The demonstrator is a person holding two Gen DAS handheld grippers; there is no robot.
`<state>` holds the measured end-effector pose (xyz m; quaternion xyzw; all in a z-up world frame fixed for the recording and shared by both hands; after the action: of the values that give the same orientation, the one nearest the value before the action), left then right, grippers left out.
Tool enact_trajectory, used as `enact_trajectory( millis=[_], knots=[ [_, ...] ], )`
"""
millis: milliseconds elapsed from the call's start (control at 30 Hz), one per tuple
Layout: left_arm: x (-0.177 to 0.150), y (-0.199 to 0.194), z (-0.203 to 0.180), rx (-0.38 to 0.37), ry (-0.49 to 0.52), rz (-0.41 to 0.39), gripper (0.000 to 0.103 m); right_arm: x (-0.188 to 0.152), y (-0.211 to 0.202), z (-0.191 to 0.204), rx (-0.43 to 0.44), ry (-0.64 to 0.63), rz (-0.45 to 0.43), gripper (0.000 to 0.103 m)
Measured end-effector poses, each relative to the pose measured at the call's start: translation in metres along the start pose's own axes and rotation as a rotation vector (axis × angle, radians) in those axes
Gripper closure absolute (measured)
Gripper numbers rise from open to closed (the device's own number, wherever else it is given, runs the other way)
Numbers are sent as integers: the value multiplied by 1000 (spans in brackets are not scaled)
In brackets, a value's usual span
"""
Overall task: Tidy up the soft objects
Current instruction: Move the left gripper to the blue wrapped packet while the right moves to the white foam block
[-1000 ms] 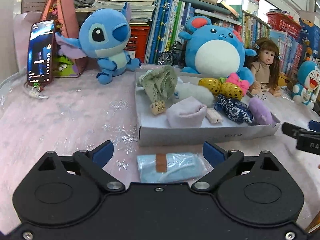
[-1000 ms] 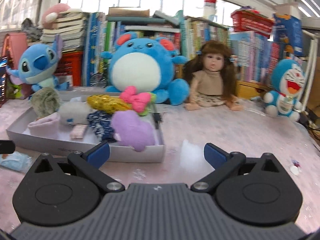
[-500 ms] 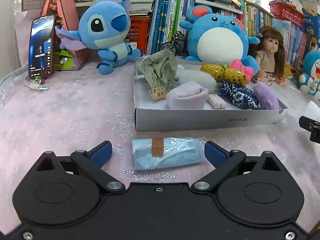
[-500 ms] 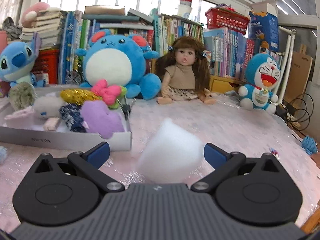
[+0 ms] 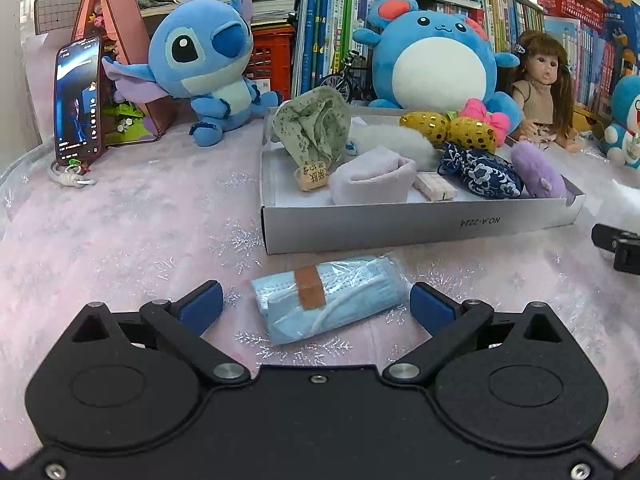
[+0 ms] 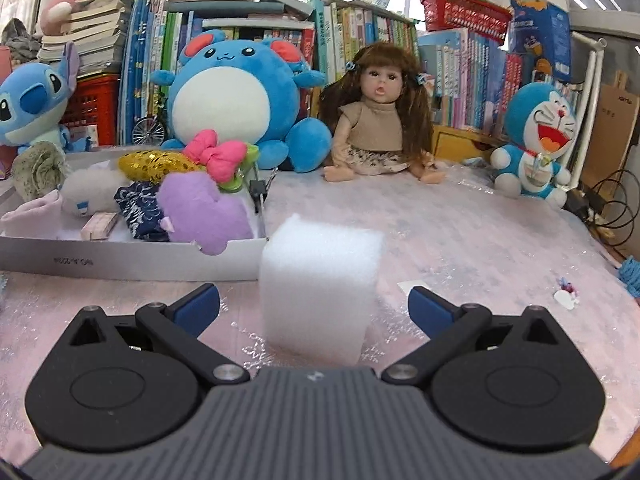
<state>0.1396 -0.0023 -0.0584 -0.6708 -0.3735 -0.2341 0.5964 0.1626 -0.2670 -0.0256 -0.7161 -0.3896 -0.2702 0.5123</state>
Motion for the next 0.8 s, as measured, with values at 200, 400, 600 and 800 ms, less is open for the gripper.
enact_trajectory(
  millis=[200, 400, 600, 800],
  knots=[
    [-1, 0, 0, 5, -4, -3, 3, 6, -9, -6, -36, -23, -39, 0],
    [0, -2, 4, 28, -19, -10, 3, 9, -4, -3, -77, -136, -18, 0],
    [-2, -8, 10, 32, -56, 0, 3, 7, -9, 8, -117, -270, -28, 0],
    [-3, -5, 3, 25, -12, 10, 3, 17, -24, 19, -111, -348, -110, 0]
  ],
)
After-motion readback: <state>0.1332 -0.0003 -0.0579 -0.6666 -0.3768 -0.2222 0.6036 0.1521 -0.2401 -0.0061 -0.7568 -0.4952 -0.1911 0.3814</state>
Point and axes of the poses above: each gripper's, at about its wrist camera, not at the fingertips, and y roughly the way its jaws point, z to its left, x to its top, the point moved 8 cm from there along y, roughly the way its jaws point, and after that the axes turned 12 degrees about -y, right-handed, at the moved point
